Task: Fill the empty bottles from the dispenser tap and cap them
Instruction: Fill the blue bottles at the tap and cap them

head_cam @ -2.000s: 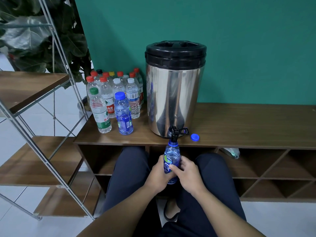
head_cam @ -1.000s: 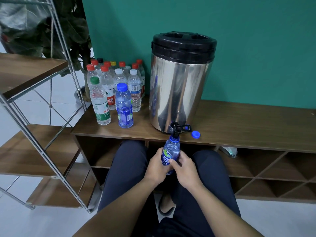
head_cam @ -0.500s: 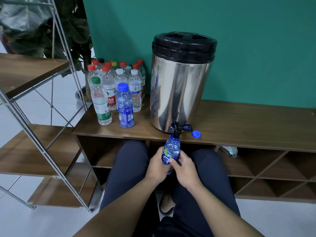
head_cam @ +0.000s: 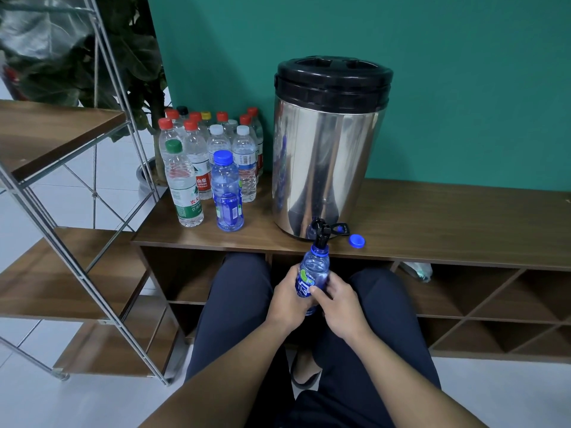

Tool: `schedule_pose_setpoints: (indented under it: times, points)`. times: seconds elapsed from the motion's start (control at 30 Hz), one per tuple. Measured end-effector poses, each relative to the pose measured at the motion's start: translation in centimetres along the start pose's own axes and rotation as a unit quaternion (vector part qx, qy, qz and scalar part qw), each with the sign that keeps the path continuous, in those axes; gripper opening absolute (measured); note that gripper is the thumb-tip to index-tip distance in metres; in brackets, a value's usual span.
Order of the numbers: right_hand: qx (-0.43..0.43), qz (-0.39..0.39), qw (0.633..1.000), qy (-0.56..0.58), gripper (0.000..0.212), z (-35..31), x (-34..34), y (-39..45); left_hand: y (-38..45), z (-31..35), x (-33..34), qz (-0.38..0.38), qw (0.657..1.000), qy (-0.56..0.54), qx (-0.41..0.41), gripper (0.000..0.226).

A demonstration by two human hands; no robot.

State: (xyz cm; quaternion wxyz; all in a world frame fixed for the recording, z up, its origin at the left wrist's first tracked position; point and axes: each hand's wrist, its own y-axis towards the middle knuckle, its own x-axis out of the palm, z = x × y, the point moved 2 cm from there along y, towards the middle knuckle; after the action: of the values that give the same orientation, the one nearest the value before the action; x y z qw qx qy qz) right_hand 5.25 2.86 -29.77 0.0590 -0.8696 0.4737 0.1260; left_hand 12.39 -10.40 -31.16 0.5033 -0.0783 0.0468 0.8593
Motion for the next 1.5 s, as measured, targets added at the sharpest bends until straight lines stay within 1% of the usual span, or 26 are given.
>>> schedule_pose_setpoints:
  times: [0.37, 0.57, 0.83, 0.97, 1.03, 1.1, 1.13, 1.17, 1.27, 1.33, 1.4, 1.5]
  points:
    - [0.009, 0.000, 1.000, -0.002, 0.035, -0.6, -0.3, -0.4, 0.0, 0.1, -0.1, -0.001, 1.000, 0.020, -0.001, 0.069]
    - [0.010, 0.003, 1.000, -0.008, 0.033, -0.8, -0.3, -0.7, -0.1, -0.1, 0.0, -0.003, 1.000, 0.004, 0.001, 0.068]
    - [0.012, 0.000, 1.000, 0.003, 0.042, -1.3, -0.5, -0.8, 0.0, 0.5, 0.0, 0.002, 1.000, -0.014, 0.015, 0.066]
    - [-0.012, -0.003, 1.000, 0.010, 0.049, -2.3, -1.0, -0.8, 0.0, 0.6, 0.2, -0.002, 0.999, -0.042, 0.006, 0.065]
    - [-0.017, 0.009, 1.000, 0.024, 0.052, -2.6, -1.6, -0.4, 0.0, 0.6, 0.2, -0.012, 0.999, -0.051, -0.004, 0.068]
    - [0.004, 0.043, 0.999, 0.023, 0.064, -3.2, -2.5, 0.0, 0.0, 0.5, 0.2, -0.013, 0.998, -0.054, -0.012, 0.071]
    - [0.010, 0.063, 0.998, 0.020, 0.067, -3.8, -3.0, 0.2, 0.0, 0.4, 0.3, -0.012, 0.998, -0.054, -0.015, 0.072]
    - [0.002, 0.078, 0.997, 0.020, 0.065, -4.7, -3.5, 0.4, 0.0, 0.4, 0.3, -0.010, 0.998, -0.055, -0.018, 0.072]
    - [-0.039, 0.118, 0.992, 0.021, 0.046, -7.9, -4.8, 1.2, 0.1, 0.3, 0.4, -0.010, 0.998, -0.053, -0.024, 0.073]
    - [-0.055, 0.137, 0.989, 0.023, 0.037, -9.6, -5.3, 1.9, 0.1, 0.1, 0.4, -0.013, 0.998, -0.049, -0.025, 0.073]
    - [-0.047, 0.131, 0.990, 0.021, 0.030, -10.9, -5.4, 2.7, 0.2, 0.0, 0.3, -0.014, 0.998, -0.049, -0.026, 0.073]
    - [-0.022, 0.096, 0.995, 0.019, 0.024, -12.3, -4.8, 3.3, 0.3, -0.3, 0.3, -0.015, 0.999, -0.042, -0.023, 0.074]
